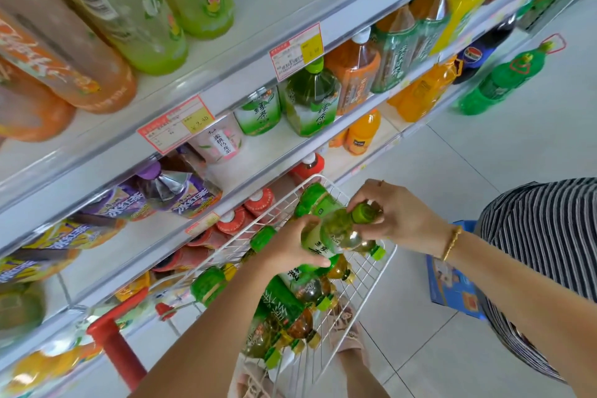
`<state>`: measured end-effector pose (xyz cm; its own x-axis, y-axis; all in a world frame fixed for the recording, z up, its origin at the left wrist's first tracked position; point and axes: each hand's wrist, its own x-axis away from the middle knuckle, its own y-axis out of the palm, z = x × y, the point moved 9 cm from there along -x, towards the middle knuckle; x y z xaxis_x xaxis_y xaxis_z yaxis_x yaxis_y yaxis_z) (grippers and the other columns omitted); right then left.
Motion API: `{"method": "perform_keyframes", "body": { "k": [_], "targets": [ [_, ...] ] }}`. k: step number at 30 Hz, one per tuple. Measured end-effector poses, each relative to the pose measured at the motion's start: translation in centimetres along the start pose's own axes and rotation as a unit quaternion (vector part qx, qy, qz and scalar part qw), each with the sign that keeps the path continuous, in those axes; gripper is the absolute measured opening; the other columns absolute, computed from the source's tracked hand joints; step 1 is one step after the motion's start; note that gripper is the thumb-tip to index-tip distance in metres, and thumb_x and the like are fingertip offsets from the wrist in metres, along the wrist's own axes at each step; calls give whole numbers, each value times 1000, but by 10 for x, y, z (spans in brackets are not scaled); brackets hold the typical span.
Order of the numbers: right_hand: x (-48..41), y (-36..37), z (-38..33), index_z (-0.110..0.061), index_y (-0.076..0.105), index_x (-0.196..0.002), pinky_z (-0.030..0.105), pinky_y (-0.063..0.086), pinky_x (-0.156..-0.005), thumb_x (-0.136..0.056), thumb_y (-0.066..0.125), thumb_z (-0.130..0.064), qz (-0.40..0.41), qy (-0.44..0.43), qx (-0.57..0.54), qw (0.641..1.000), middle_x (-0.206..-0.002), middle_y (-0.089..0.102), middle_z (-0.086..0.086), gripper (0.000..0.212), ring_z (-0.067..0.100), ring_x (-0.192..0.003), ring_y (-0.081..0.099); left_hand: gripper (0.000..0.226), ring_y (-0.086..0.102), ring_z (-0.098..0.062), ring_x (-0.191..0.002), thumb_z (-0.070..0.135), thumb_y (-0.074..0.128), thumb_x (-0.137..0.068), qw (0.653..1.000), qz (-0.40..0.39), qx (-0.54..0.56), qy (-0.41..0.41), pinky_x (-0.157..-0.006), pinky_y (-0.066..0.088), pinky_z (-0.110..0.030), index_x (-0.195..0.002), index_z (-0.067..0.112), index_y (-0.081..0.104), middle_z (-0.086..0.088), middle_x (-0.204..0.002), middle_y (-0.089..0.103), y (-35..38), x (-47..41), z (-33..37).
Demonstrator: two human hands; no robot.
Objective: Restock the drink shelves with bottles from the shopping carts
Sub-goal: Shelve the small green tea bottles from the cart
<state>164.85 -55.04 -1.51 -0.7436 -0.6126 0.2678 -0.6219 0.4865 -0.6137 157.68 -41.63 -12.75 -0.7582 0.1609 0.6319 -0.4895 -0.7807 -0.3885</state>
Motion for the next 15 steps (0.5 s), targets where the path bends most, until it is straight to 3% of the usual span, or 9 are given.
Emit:
{"method": "perform_keyframes", "body": {
  "k": [4, 6, 8, 9, 12, 15],
  "targets": [
    [-4, -12, 8, -26, 67, -98, 19, 54, -72, -75, 74, -8, -5, 52, -213, 976, -98, 64, -6, 30, 8, -72, 62, 70, 58, -6, -99, 39, 83, -62, 999, 26, 10, 23, -78, 47, -17, -120, 29, 47, 17, -107, 57, -3, 12, 9],
    [-8, -9, 27, -29, 65, -101, 22, 54, -73, -78, 72, -7, 47, 104, -254, 961, -99, 66, -2, 32, 10, -65, 64, 68, 61, -6, -94, 41, 81, -64, 998, 58, 20, 17, -73, 51, -16, -121, 28, 47, 16, -105, 59, -8, 20, 4],
    [-6, -6, 53, -25, 66, -100, 27, 54, -77, -82, 69, -13, 120, 152, -125, 973, -92, 67, 0, 22, 12, -67, 63, 63, 63, -6, -90, 44, 78, -68, 995, 90, 38, 6, -71, 54, -18, -120, 26, 48, 14, -104, 61, -15, 26, -5],
    [-4, 3, 64, -21, 67, -100, 30, 53, -80, -84, 66, -18, 113, 175, -23, 978, -91, 68, 1, 16, 13, -73, 63, 59, 64, -5, -88, 44, 77, -70, 993, 102, 55, -2, -70, 55, -18, -119, 25, 48, 13, -103, 62, -19, 29, -10],
    [9, 63, 99, -15, 64, -108, 30, 50, -80, -91, 52, -17, -47, 253, 198, 946, -105, 67, 5, 21, 22, -96, 63, 51, 65, -6, -91, 38, 75, -75, 983, 147, 109, -23, -76, 56, -24, -117, 22, 50, 10, -102, 65, -29, 35, -27],
    [18, 98, 113, -11, 60, -113, 28, 51, -77, -90, 46, -3, -130, 281, 304, 901, -110, 64, 6, 29, 23, -102, 62, 71, 64, -13, -98, 57, 74, -63, 972, 195, 122, -53, -85, 55, -39, -121, 26, 48, 7, -108, 65, -39, 40, -39]
  ]
}}
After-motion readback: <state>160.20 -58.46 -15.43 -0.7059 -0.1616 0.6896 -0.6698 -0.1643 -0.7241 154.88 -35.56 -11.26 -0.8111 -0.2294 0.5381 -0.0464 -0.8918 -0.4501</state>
